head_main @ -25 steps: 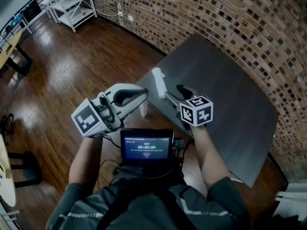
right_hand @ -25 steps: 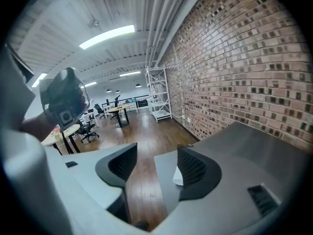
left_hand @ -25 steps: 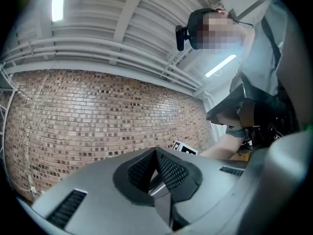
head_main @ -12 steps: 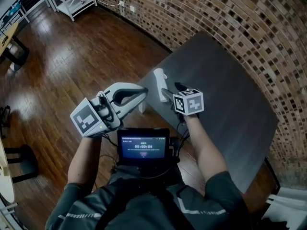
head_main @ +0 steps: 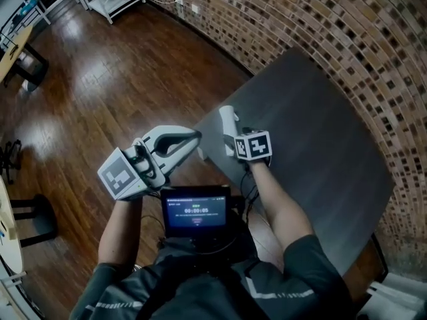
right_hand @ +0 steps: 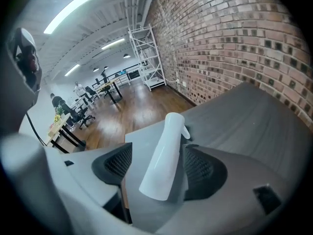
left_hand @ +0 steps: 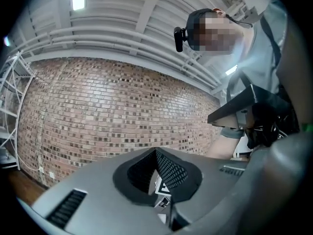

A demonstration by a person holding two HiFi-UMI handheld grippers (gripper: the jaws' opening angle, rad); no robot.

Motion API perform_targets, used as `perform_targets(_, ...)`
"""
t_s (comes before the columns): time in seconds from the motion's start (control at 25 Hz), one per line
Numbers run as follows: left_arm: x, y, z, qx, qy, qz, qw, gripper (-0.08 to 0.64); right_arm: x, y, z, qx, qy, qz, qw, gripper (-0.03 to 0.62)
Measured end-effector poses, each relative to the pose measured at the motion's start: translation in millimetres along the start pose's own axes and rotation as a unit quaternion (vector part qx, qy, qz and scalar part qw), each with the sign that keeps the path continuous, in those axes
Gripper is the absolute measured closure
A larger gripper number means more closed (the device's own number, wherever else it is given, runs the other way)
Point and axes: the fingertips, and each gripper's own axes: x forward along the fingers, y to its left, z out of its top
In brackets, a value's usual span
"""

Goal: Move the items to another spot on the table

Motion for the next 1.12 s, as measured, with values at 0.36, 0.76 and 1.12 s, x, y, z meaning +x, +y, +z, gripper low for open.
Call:
perform_targets(0.36,1.6,20.8,-18.1,-0.02,0.006,0.02,0.9996,0.565,46.6,-14.5,-12.6,-0.003,0.057,-0.022,0.998,0.259)
perform_targets(0.76,-2.6,35.6,-35.7,-0.034,0.019,0.03,0.9988,0.565,72.7,-11.4,-38.8,-0.009,0.104,-0.012,0.994,0.302)
perform_targets(1.12,-5.6,37.6,-29.2,-0.034,0.015,0.013,0.9993,0.565,66.7,-8.3,-37.9,0.008,0.096,-0.009,0.995,0.316)
